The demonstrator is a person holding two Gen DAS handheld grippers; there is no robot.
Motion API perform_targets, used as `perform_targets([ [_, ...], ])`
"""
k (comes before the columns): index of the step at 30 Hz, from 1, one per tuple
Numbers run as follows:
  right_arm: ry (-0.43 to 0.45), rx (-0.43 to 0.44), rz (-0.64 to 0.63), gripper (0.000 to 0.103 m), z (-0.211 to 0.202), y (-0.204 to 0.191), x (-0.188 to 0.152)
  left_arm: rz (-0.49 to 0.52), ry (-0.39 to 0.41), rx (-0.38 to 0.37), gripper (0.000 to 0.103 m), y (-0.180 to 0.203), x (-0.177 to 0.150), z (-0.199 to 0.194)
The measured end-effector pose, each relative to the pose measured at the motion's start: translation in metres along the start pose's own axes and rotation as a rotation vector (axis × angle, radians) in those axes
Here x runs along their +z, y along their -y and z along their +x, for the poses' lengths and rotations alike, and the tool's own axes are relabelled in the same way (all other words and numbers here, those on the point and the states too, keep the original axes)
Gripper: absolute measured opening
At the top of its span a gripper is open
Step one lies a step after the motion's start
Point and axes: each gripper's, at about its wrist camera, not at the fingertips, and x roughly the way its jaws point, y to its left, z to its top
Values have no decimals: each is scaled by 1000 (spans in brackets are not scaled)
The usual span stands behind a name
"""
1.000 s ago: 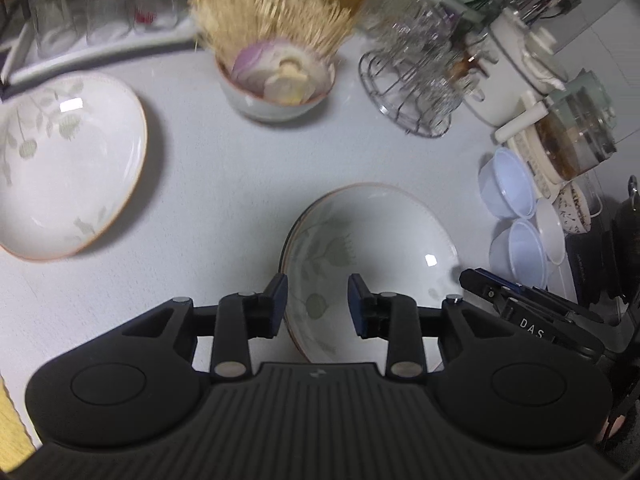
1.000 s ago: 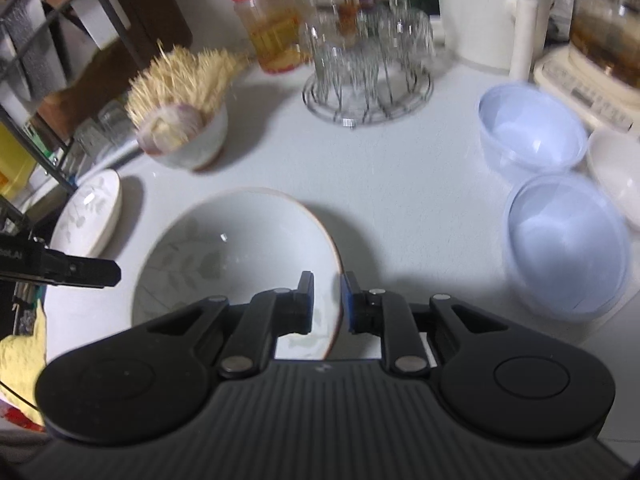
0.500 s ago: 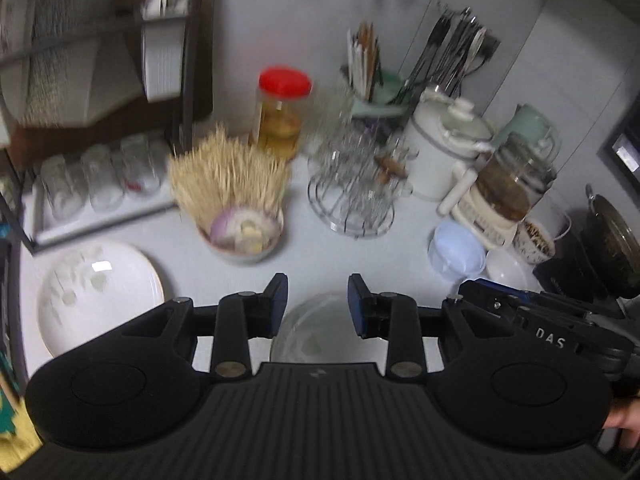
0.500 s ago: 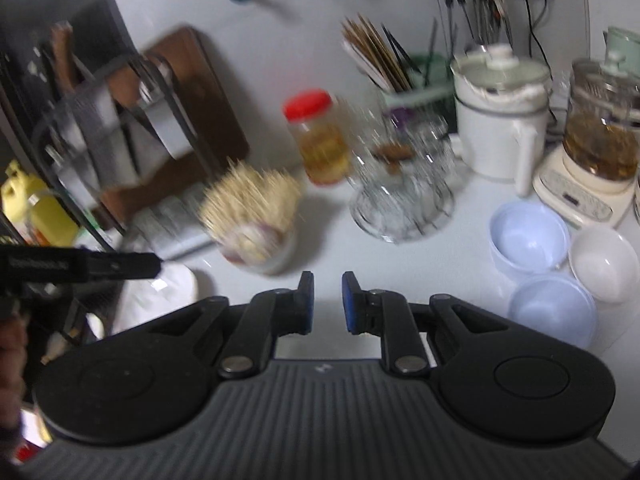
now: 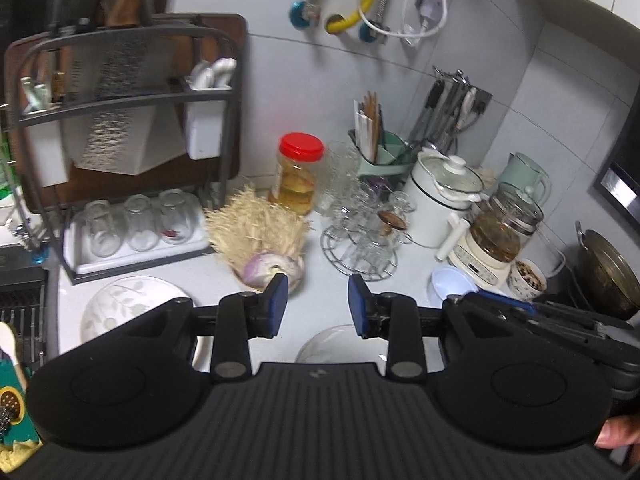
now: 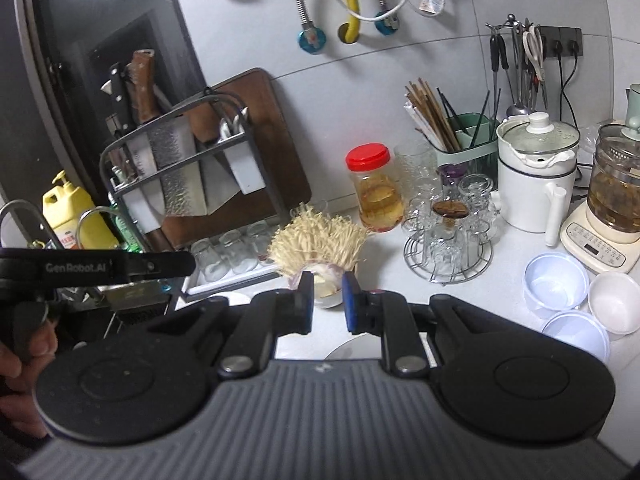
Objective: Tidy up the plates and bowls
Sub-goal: 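Move the left gripper to the smaller white leaf plate by the sink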
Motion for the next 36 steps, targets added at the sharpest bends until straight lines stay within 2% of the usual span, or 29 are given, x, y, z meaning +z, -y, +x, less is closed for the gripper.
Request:
perform_targets([
  [3,-11,30,15,19,-3,-9,-8,-27,-6,23,38,-15,-8,-7],
  [8,-19,32,8,19,-7,-31,-21,-75,-23,36,38,-42,-28,-22],
  [16,-47,12,16,19,-9,-59,-43,-139,-63,-5,38,-73,-55,-33],
  [23,-71,-2,-12,19,-10,-84,-56,-145,-69,-20,38,-91,-70,-47],
  [32,-107,3,-2,19,-1,-103,-68,-196,-79,14,38,-122,-89,-56],
  [36,-122,11,-6,19,6,-111,-71,-216,-90,35,42,-138,-96,-58],
])
